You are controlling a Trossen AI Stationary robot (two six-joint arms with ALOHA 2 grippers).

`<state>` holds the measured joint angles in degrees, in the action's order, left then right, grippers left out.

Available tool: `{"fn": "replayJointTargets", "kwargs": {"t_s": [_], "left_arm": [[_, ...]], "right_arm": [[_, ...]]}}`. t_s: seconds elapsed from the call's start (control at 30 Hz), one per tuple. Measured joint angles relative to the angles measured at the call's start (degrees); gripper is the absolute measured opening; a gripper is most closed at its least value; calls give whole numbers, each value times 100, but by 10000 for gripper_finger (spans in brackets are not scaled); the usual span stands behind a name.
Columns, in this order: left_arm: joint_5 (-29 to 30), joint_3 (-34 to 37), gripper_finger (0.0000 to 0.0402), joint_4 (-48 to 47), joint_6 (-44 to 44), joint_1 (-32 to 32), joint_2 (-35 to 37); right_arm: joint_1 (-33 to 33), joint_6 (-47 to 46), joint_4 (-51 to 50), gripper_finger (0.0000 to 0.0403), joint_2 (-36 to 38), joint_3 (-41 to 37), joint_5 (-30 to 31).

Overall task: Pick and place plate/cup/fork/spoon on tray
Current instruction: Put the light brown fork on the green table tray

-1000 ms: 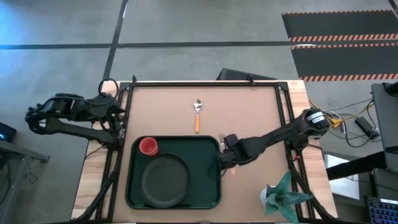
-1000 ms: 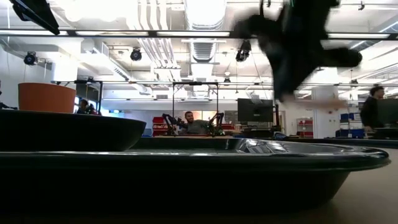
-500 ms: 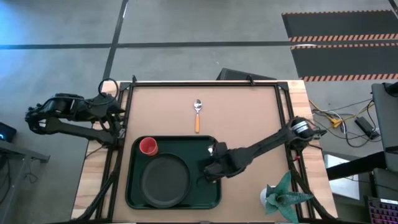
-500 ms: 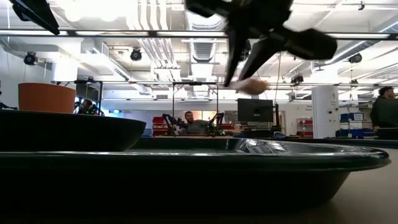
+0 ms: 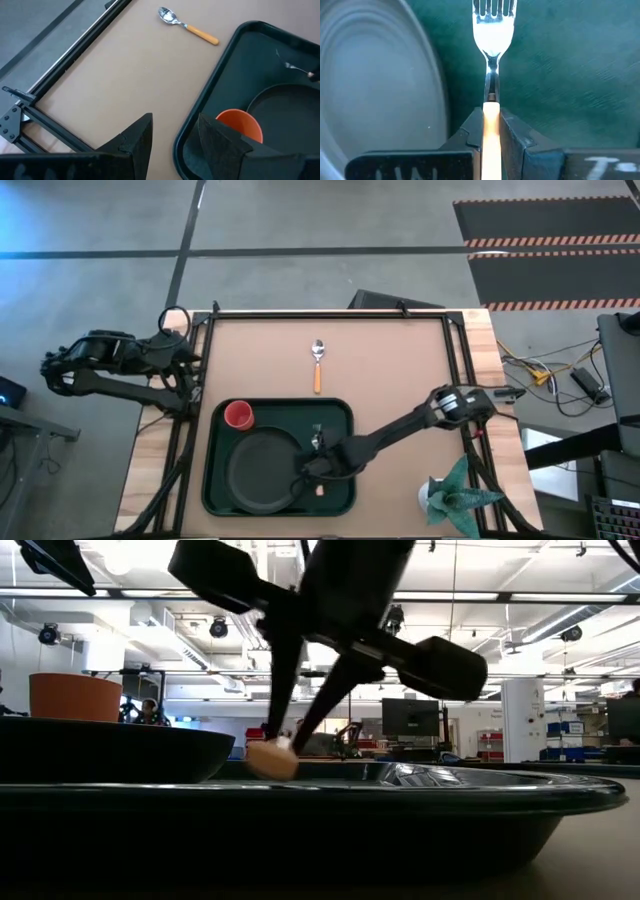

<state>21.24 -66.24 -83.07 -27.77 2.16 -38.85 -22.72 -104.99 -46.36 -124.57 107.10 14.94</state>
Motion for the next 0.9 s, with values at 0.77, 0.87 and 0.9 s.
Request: {"fn": "replayJointTargets", "kwargs": {"t_s": [0.77, 0.87, 0.9], "left_arm": [[-1, 2, 142, -15, 11, -1, 2], [-1, 2, 142, -13, 9, 0, 2], [-1, 2, 142, -15, 8, 0, 2]], "right_arm": [[-17, 68, -130, 78, -306, 169, -144], [-17, 132, -126, 107, -293, 169, -142], [-17, 141, -128, 114, -284, 169, -138]]}}
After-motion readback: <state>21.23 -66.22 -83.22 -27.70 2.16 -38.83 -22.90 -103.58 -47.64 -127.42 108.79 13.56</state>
